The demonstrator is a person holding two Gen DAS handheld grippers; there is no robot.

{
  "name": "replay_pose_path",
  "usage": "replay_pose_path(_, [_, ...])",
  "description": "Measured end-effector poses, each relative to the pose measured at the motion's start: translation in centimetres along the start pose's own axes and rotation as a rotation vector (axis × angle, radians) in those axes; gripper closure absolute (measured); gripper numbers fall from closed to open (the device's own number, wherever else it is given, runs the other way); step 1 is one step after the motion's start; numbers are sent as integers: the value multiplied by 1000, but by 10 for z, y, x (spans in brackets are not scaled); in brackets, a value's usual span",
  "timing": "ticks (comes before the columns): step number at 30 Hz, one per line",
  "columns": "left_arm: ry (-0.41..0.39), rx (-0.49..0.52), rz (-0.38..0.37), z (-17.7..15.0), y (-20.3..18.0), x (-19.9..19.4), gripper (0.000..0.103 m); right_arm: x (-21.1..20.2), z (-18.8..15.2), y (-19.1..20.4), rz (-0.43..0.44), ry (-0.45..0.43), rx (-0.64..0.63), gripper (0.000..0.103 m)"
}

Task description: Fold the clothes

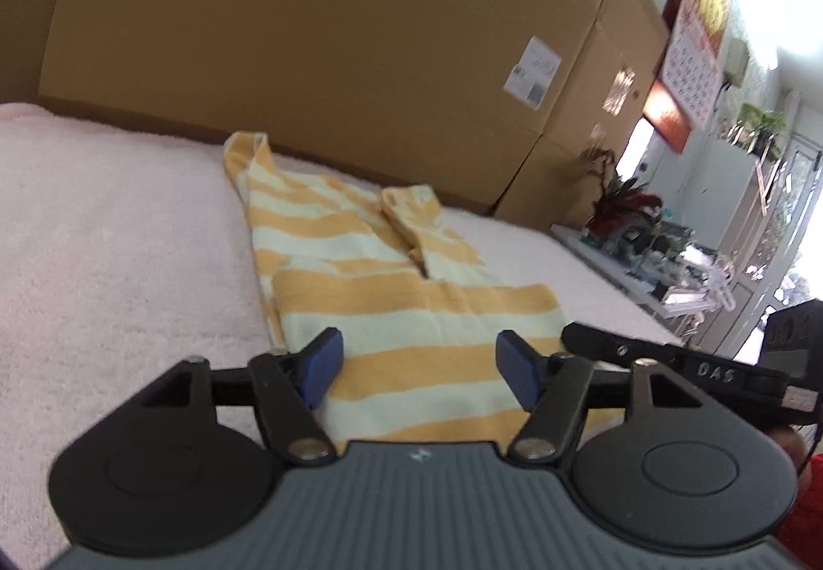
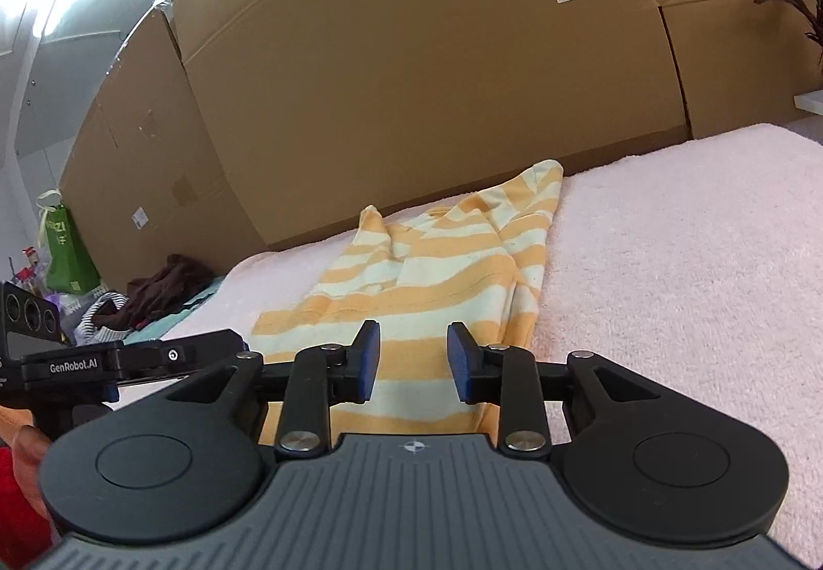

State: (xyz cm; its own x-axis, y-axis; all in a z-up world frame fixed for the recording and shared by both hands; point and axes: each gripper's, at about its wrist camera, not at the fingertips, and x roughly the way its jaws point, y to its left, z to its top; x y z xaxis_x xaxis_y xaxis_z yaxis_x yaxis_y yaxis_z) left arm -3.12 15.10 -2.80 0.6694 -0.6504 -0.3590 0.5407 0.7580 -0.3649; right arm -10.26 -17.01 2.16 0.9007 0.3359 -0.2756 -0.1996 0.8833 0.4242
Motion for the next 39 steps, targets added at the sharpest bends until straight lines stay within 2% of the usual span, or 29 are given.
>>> replay_pose_path(4, [9,65,4,-5,-3,-4,36,4,2,-8,-11,4,31,79])
replay_pose_path(6, [7,64,3,-5,-2,-11,35,-1,2,-11,-12,-2,32,82])
replay_pose_path(10, [7,26,-14,-6,5,-34,30,-18,1,-15,-37,-16,10,74])
replay_pose_path(14, [48,61,-17,-12,8,-58,29,-42,0,-22,-15,51,-64,65])
replay_pose_path(18, [102,24,-109,-20,8,-61,29,-54,-4,-21,58,114,-55,62])
replay_pose_path(22, [69,81,-85,-30,2,-57,29,-47,-16,-7,61,142,-141,57])
replay_pose_path(25, [35,134,-57,-36,-4,-53,31,-42,-25,1,42,100,-212,53])
replay_pose_path(27, [13,169,-39,-41,-7,-51,31,-40,-30,3,35,69,-257,53])
replay_pose_path(28, [2,186,-30,-43,-9,-50,32,-39,-33,4,32,54,-279,56])
replay_pose_path(30, [-20,221,-11,-47,-13,-48,40,-37,-38,6,25,23,-324,67])
replay_pose_path(31, [-31,239,-2,-49,-14,-47,47,-36,-40,7,21,8,-346,69])
replay_pose_path(33, [-49,241,9,-52,-14,-47,51,-35,-44,8,19,-17,-377,75])
replay_pose_path(35, [-52,189,0,-50,-8,-49,69,-36,-41,4,31,-20,-335,80])
replay_pose_path(39, [-57,72,-39,-42,1,-54,78,-37,-30,-5,74,-24,-221,83])
